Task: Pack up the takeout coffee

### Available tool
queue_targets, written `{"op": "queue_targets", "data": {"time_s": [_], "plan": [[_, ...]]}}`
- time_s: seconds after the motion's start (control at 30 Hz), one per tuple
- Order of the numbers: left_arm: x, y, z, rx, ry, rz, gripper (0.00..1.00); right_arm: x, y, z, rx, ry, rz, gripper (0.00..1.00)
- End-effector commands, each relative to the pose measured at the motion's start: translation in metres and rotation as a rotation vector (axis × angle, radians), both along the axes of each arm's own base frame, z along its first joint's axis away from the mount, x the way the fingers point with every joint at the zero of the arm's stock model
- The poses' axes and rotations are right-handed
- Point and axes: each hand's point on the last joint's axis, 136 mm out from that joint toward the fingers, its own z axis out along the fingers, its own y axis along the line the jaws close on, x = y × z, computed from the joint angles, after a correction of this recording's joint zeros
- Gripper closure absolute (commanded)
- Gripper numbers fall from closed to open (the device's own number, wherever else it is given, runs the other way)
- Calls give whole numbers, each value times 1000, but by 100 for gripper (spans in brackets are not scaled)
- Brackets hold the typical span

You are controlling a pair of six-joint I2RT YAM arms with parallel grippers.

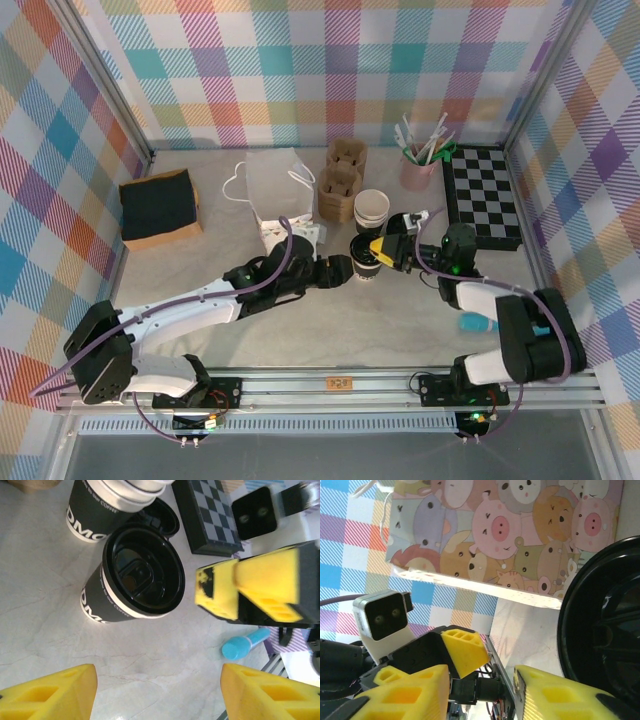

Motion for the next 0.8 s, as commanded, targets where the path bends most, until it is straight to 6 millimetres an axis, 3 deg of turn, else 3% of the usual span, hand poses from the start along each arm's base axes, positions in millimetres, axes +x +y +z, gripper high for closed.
{"op": "queue_targets", "data": {"time_s": [0.0,0.13,0.3,0.4,0.53,0.77], "plan": [[1,-6,7,25,-35,-11,34,-14,-1,16,-159,-124,-6,53],[0,-2,13,8,-45,1,34,-29,-15,34,-391,-207,-46,47],[-4,7,24,-77,-86,24,33,-28,-34,25,-661,-211,-58,49],[-7,17,24,-143,-106,33,33,-28,-28,17,-791,-231,-20,48],[-11,32,7,-76,-77,48,33,-26,-14,2,-932,-236,41,47],[-21,56,-3,-54,-66,85,33,-18,4,-13,-1135,-286,92,47]]}}
